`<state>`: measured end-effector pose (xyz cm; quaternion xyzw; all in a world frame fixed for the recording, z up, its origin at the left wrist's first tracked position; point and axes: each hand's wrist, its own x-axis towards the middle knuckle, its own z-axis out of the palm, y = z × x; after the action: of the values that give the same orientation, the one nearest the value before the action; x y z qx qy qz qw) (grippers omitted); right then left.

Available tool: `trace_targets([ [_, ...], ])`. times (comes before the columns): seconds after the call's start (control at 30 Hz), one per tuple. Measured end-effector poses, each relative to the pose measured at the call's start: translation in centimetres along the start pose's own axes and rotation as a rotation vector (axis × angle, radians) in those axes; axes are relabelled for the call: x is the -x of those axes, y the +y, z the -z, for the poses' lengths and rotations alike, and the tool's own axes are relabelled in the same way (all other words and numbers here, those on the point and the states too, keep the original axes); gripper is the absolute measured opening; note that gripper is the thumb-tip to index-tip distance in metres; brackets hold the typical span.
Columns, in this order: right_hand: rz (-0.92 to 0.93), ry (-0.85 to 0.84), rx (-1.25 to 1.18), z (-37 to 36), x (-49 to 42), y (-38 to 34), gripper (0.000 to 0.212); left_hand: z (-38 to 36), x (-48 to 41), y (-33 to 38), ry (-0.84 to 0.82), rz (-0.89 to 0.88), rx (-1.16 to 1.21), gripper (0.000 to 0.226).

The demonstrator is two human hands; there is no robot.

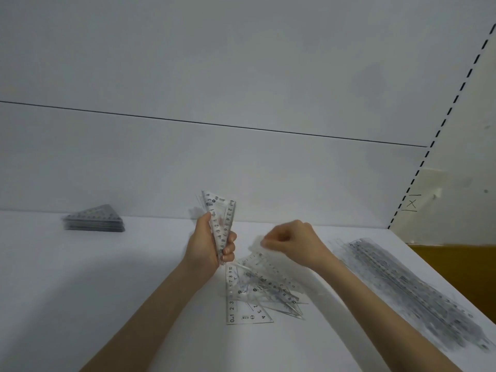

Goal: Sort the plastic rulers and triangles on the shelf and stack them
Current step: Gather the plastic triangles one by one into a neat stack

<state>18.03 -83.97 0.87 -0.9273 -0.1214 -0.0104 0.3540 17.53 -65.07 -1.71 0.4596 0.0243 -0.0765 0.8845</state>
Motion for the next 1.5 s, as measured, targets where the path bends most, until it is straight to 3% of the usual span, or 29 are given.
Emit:
trace_targets([
  [0.13,-0.066,-0.170,0.242,-0.4,2.2,1.4,0.051,0.1,-0.1,0.1,-0.003,-0.019,0.026,0.042],
  [0.3,-0.043,-0.030,0.269,-1.0,3.7,1.3,0.032,0.1,-0.2,0.0,0.003,-0.030,0.025,0.042],
  [0.53,-0.051,0.094,0.330,-0.3,4.2,1.7,0.038,0.2,0.0,0.1,0.014,-0.042,0.023,0.041],
  [0.77,0.006,0.362,-0.063,-0.3,4.3,-0.2,0.022,-0.1,0.2,-0.2,0.027,-0.063,0.016,0.039],
  [0.93,0.055,0.451,-0.297,-3.4,2.6,-5.1,0.025,-0.9,0.7,-0.9,-0.005,-0.113,-0.010,0.045],
  [1.17,-0.009,0.491,-0.025,-6.9,0.8,-7.3,0.043,-1.3,0.9,-0.8,0.022,-0.140,0.064,0.051],
  [1.5,0.073,0.425,0.068,-7.2,0.8,-6.9,0.030,-0.8,0.6,-0.7,0.049,-0.066,0.033,0.053],
])
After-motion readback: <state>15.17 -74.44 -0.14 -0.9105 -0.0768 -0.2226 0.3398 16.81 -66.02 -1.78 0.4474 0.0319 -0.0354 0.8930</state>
